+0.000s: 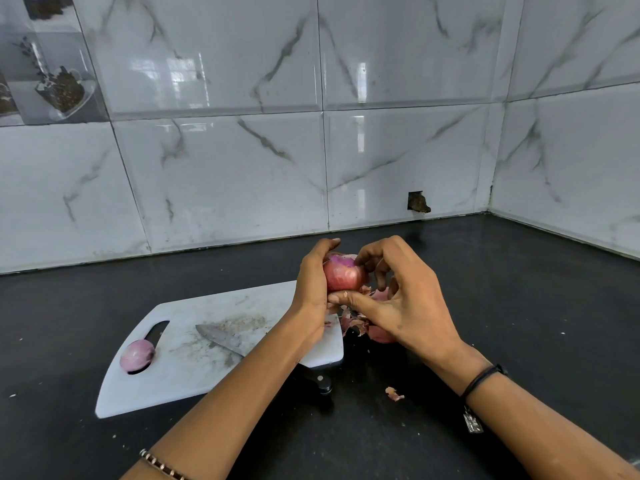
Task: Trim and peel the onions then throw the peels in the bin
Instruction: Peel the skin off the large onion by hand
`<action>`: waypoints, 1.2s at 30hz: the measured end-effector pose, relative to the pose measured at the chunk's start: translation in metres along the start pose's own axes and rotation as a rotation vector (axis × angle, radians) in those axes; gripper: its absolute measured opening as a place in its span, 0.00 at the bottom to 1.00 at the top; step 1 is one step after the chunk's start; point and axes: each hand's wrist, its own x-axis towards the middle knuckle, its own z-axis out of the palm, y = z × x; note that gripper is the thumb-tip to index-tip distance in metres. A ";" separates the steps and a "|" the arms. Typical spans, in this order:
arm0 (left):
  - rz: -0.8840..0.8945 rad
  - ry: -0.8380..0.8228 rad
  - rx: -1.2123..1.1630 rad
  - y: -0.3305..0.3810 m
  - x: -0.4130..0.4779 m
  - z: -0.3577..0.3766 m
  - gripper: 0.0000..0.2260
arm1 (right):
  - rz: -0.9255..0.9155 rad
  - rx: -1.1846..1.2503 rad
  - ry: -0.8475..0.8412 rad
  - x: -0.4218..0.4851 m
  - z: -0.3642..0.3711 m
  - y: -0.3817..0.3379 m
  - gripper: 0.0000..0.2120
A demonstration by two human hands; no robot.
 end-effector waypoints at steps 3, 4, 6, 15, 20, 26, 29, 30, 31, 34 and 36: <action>-0.063 -0.018 -0.040 0.001 -0.004 0.000 0.17 | -0.001 0.022 -0.027 0.001 0.000 0.000 0.23; -0.079 -0.022 -0.040 0.001 -0.003 -0.001 0.17 | 0.002 0.030 -0.037 0.001 0.000 0.000 0.24; -0.099 -0.038 -0.030 0.002 -0.002 -0.002 0.18 | 0.007 0.046 -0.050 0.002 0.000 0.000 0.23; -0.110 -0.045 0.068 0.001 0.004 -0.004 0.19 | -0.008 0.104 -0.083 0.000 0.000 0.002 0.19; -0.087 -0.041 0.063 0.002 0.005 -0.004 0.18 | -0.002 0.113 -0.055 0.001 -0.001 0.000 0.20; -0.090 -0.036 0.095 0.001 0.006 -0.007 0.14 | 0.018 0.039 -0.065 0.002 0.001 0.000 0.26; -0.101 -0.040 0.116 0.001 0.005 -0.007 0.16 | 0.013 0.049 -0.085 0.001 0.002 0.002 0.24; -0.103 -0.040 0.116 0.000 0.006 -0.008 0.16 | 0.017 0.050 -0.089 0.001 0.002 0.003 0.24; -0.103 -0.036 0.120 0.000 0.005 -0.007 0.16 | 0.020 0.048 -0.091 0.001 0.002 0.003 0.24; -0.090 -0.015 0.138 0.001 0.003 -0.006 0.15 | 0.025 0.038 -0.080 0.000 0.002 0.003 0.23; -0.077 -0.001 0.168 0.001 0.004 -0.004 0.16 | 0.023 0.025 -0.077 0.000 0.001 0.003 0.22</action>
